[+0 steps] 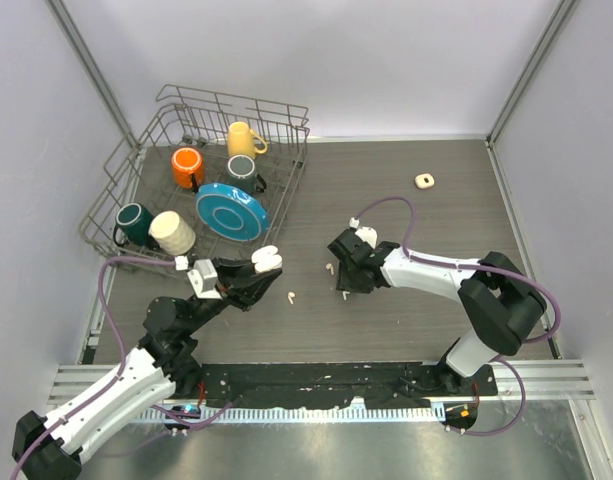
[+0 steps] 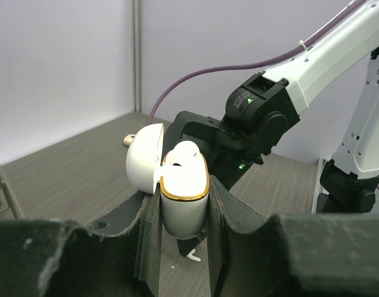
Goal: Insert the wireless bluetooth earbuds into the charging case
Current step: Pick up the earbud from the center of the board.
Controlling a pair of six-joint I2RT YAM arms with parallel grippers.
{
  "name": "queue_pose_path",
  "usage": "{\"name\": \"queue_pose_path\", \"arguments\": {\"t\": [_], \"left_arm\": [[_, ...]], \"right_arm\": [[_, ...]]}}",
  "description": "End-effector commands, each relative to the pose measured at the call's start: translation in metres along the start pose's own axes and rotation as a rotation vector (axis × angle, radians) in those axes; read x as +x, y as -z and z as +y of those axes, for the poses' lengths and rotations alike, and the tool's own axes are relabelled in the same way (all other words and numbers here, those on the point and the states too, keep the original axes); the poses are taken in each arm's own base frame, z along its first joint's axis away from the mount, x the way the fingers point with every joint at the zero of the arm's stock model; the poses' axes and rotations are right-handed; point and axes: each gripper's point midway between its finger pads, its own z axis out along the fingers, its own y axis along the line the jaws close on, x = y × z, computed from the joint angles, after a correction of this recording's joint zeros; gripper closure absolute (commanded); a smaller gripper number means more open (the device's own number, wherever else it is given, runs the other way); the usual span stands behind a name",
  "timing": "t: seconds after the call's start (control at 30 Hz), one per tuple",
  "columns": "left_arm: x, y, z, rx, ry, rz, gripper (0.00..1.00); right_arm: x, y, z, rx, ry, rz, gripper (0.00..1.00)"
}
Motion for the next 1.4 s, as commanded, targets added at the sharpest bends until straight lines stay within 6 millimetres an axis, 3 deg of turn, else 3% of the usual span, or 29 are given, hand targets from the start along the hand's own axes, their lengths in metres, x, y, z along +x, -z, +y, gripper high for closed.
{"name": "queue_pose_path", "arguments": {"t": [0.0,1.37], "left_arm": [[-0.0232,-0.0081,-0.0008,0.006,-0.036,-0.067,1.00],[-0.0195,-0.0039,0.0007,-0.006,-0.024,-0.071,1.00]], "right_arm": [[-0.0082,0.0011,0.0095,-0.018,-0.017,-0.025,0.60],[-0.0038,-0.0056,0.0048,0.019,0.023,-0.014,0.68]]}}
